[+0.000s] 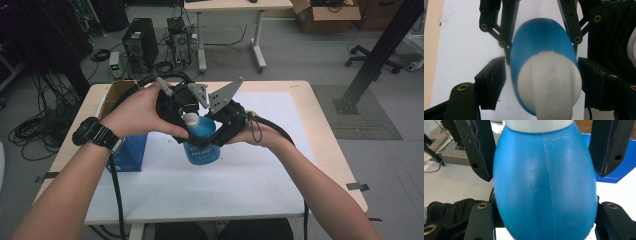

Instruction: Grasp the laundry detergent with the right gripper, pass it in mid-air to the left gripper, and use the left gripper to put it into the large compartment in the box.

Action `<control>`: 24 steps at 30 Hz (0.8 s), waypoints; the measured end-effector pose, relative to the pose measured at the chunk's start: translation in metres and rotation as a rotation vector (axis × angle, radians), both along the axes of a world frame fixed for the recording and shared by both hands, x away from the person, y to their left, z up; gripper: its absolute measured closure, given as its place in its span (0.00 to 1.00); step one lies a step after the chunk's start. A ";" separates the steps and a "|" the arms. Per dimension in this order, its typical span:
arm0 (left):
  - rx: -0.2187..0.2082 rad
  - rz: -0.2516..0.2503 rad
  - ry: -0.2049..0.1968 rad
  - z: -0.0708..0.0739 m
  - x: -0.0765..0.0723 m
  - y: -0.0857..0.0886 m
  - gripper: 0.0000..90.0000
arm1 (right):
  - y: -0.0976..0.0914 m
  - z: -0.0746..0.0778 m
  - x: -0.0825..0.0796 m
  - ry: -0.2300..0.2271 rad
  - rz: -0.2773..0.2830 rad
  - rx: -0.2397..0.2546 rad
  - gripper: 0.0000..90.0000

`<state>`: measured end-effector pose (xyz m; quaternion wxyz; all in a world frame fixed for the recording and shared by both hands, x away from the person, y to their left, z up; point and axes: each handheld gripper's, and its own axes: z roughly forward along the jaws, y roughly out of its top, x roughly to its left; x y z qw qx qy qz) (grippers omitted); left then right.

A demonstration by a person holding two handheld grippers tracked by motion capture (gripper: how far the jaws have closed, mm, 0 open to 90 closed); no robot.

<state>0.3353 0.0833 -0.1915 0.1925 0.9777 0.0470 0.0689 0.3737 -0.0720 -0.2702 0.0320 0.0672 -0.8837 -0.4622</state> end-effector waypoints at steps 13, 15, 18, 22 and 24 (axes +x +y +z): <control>0.005 -0.007 0.009 0.000 -0.001 -0.003 0.35 | -0.001 -0.001 -0.002 -0.003 0.001 -0.001 0.46; 0.010 -0.013 0.011 -0.001 -0.001 -0.004 0.36 | -0.001 0.000 -0.002 -0.004 0.002 0.000 0.46; 0.009 -0.009 0.011 -0.001 -0.001 -0.004 0.38 | -0.001 -0.001 -0.002 -0.003 0.002 -0.001 0.46; 0.014 -0.009 0.014 -0.001 0.000 -0.004 0.40 | 0.000 -0.002 -0.003 -0.005 0.001 -0.006 0.46; 0.009 -0.004 0.016 -0.002 0.000 -0.004 0.40 | 0.000 -0.002 -0.002 -0.003 0.001 -0.006 0.46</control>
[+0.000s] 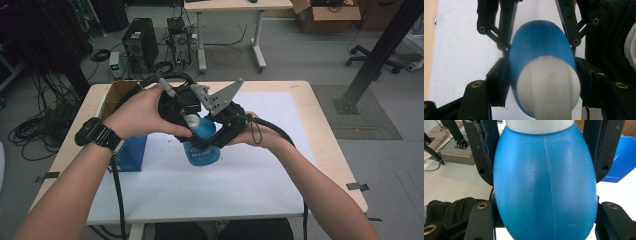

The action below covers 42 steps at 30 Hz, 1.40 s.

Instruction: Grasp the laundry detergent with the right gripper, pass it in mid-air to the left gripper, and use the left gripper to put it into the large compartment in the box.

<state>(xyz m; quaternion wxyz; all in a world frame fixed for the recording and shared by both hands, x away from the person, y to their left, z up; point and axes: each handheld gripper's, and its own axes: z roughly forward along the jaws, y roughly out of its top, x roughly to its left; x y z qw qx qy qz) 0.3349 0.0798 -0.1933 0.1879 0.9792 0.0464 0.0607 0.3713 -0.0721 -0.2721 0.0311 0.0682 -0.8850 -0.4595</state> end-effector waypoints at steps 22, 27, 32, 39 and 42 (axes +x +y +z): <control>0.023 0.137 0.042 0.013 0.009 0.002 0.42 | -0.011 -0.001 0.005 -0.010 -0.063 -0.007 0.26; 0.048 0.238 0.030 0.024 0.015 0.011 0.42 | -0.024 -0.011 0.010 0.012 -0.106 -0.073 0.15; 0.051 0.418 0.002 0.045 0.024 0.032 0.42 | -0.050 -0.026 0.014 -0.022 -0.172 -0.191 0.09; 0.021 0.647 0.008 0.071 0.036 0.062 0.42 | -0.090 -0.037 0.021 -0.055 -0.240 -0.305 0.08; 0.000 0.752 0.017 0.080 0.040 0.076 0.42 | -0.108 -0.040 0.021 -0.082 -0.259 -0.357 0.08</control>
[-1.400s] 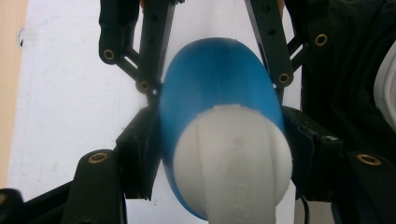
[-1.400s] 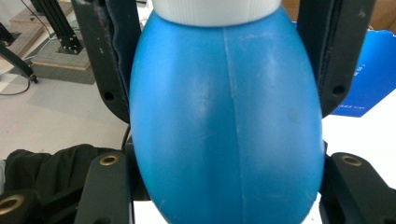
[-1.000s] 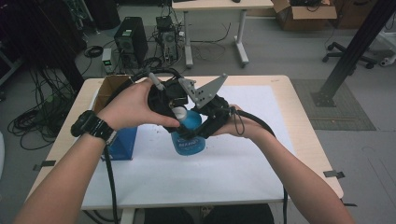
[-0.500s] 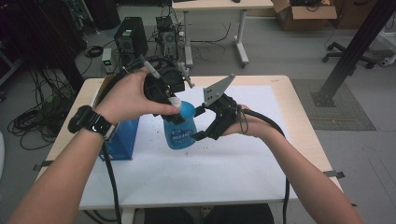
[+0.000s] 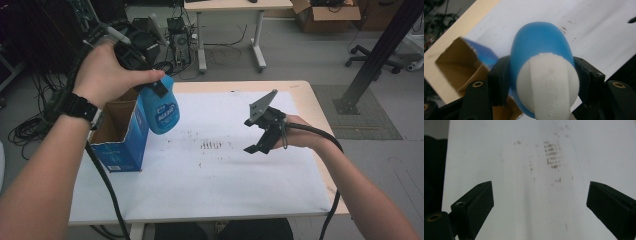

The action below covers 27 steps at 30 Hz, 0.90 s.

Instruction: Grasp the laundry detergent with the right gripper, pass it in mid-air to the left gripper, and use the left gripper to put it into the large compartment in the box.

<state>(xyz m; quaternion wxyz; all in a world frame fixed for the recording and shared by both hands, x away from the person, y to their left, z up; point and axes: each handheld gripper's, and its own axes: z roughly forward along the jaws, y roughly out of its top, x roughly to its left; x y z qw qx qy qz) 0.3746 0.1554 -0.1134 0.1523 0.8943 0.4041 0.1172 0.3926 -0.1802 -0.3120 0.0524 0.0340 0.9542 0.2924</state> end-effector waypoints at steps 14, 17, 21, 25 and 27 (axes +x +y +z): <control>-0.029 0.369 0.000 0.015 0.008 0.060 0.42 | -0.055 -0.002 0.005 -0.041 -0.055 -0.143 0.08; -0.023 0.429 -0.005 0.014 0.009 0.072 0.42 | -0.060 -0.001 0.005 -0.038 -0.065 -0.144 0.08; -0.018 0.503 -0.003 0.009 0.009 0.090 0.42 | -0.069 0.000 0.006 -0.036 -0.078 -0.144 0.08; -0.022 0.571 -0.004 0.000 0.010 0.104 0.42 | -0.075 -0.001 0.006 -0.029 -0.089 -0.152 0.08; -0.029 0.584 0.000 -0.004 0.010 0.109 0.42 | -0.075 -0.001 0.006 -0.028 -0.090 -0.153 0.08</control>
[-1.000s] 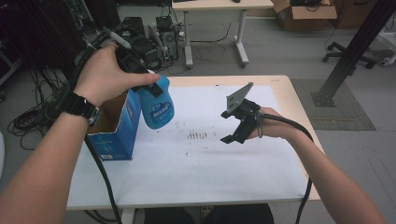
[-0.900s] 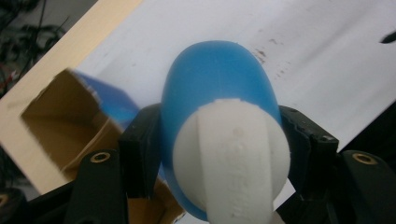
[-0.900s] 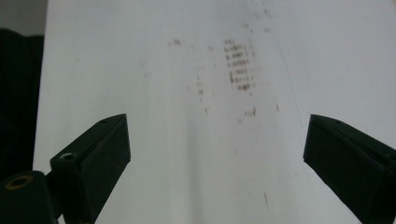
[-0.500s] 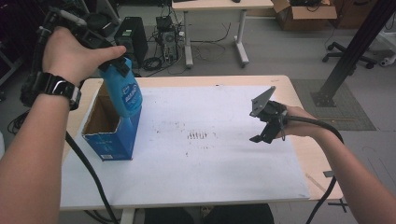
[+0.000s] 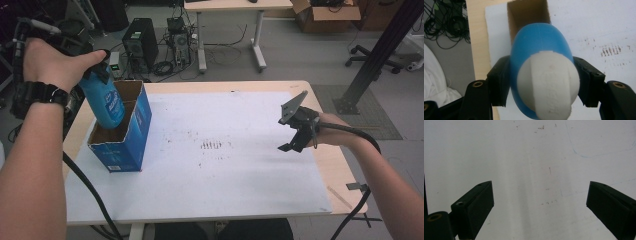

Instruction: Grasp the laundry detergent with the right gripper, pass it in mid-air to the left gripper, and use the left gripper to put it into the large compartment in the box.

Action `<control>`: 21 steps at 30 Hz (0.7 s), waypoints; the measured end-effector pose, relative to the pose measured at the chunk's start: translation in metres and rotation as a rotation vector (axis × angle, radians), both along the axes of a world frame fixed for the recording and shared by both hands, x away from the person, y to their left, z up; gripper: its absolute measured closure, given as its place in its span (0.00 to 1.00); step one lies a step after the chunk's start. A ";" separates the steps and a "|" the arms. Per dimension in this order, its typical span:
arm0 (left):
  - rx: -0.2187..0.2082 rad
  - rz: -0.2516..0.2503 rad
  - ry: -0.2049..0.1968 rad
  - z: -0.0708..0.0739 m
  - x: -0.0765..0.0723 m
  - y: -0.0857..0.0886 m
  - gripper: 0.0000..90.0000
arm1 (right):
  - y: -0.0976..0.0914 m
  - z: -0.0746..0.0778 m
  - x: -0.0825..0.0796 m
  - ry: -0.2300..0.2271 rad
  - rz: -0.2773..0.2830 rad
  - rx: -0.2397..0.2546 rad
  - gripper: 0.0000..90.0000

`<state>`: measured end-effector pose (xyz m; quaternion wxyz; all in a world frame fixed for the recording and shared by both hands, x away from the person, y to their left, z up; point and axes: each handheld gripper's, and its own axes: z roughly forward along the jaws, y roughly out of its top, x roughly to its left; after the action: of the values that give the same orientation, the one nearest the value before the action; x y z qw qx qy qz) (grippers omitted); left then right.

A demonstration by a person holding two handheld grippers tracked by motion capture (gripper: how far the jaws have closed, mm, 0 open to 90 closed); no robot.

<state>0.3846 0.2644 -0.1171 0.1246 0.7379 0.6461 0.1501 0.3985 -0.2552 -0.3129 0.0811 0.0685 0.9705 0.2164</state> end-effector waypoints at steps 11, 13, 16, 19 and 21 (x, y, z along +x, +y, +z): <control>-0.033 0.027 0.026 -0.037 0.003 0.012 0.42 | -0.001 0.001 0.001 0.004 -0.001 0.005 0.08; -0.042 0.026 0.038 -0.046 0.005 0.013 0.42 | -0.001 0.000 0.000 0.008 0.000 0.000 0.08; -0.047 0.030 0.043 -0.058 0.007 0.014 0.42 | -0.002 -0.001 0.000 0.013 0.002 -0.002 0.08; -0.046 0.033 0.055 -0.069 0.009 0.014 0.42 | -0.003 -0.002 -0.001 0.016 -0.001 -0.002 0.08; -0.049 0.035 0.062 -0.076 0.010 0.014 0.42 | -0.004 -0.003 -0.001 0.017 -0.001 -0.003 0.08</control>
<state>0.3942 0.2787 -0.1935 0.1199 0.7276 0.6658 0.1136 0.3975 -0.2588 -0.3156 0.0732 0.0708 0.9714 0.2145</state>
